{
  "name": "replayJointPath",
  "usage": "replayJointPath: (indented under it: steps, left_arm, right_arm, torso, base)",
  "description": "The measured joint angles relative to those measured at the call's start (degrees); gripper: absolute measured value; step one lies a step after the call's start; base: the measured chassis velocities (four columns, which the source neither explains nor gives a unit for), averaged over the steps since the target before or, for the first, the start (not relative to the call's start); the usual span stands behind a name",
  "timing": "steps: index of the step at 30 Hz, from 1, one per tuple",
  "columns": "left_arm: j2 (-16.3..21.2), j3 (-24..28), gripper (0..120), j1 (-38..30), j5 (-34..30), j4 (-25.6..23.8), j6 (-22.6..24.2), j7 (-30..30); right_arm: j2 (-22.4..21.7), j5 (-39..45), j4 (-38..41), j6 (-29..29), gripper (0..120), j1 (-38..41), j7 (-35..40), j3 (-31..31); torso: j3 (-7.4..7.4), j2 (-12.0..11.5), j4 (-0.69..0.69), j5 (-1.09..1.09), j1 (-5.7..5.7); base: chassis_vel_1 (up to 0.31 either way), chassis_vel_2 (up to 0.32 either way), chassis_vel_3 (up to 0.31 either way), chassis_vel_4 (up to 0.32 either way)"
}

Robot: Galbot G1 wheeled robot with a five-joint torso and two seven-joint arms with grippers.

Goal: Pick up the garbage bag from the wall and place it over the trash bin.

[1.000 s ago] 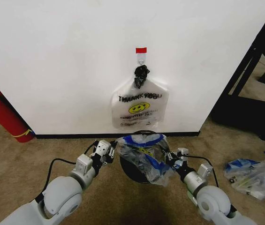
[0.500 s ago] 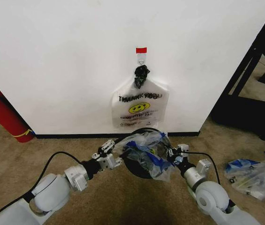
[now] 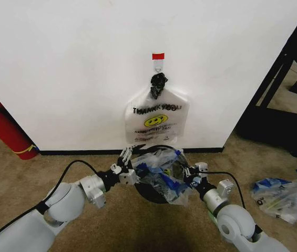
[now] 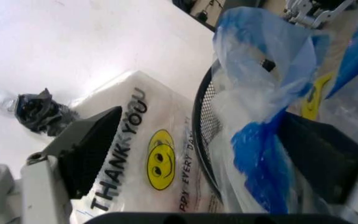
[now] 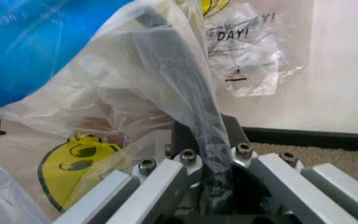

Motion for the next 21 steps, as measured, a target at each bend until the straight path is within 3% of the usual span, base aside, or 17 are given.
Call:
replayJointPath:
  steps: [10, 15, 17, 21]
  left_arm:
    - [-0.28, 1.46, 56, -1.76, 0.63, 0.54, -3.33, 0.75]
    - [0.34, 2.21, 34, -1.8, -6.28, 0.23, -9.63, 4.84]
    - [0.38, 2.36, 31, -1.82, -7.13, 0.38, -10.65, 5.41]
    - [0.1, 3.3, 14, -2.59, -12.23, 1.86, -13.82, 7.65]
  right_arm:
    - [0.58, -0.09, 0.68, -0.99, 0, -0.18, 0.58, -0.41]
    - [0.63, -0.01, 1.02, -1.65, 0, -0.89, 1.01, -0.2]
    - [0.61, 0.01, 1.05, -1.74, 0, -0.99, 1.05, -0.16]
    - [0.38, 0.1, 1.37, -2.01, 0, -1.45, 1.18, -0.04]
  torso:
    - [0.0, 0.0, 0.0, 0.0, 0.0]
    - [0.0, 0.0, 0.0, 0.0, 0.0]
    - [0.0, 0.0, 0.0, 0.0, 0.0]
    - [0.0, 0.0, 0.0, 0.0, 0.0]
  base:
    - [0.0, 0.0, 0.0, 0.0]
    - [0.0, 0.0, 0.0, 0.0]
    - [0.0, 0.0, 0.0, 0.0]
    - [0.0, 0.0, 0.0, 0.0]
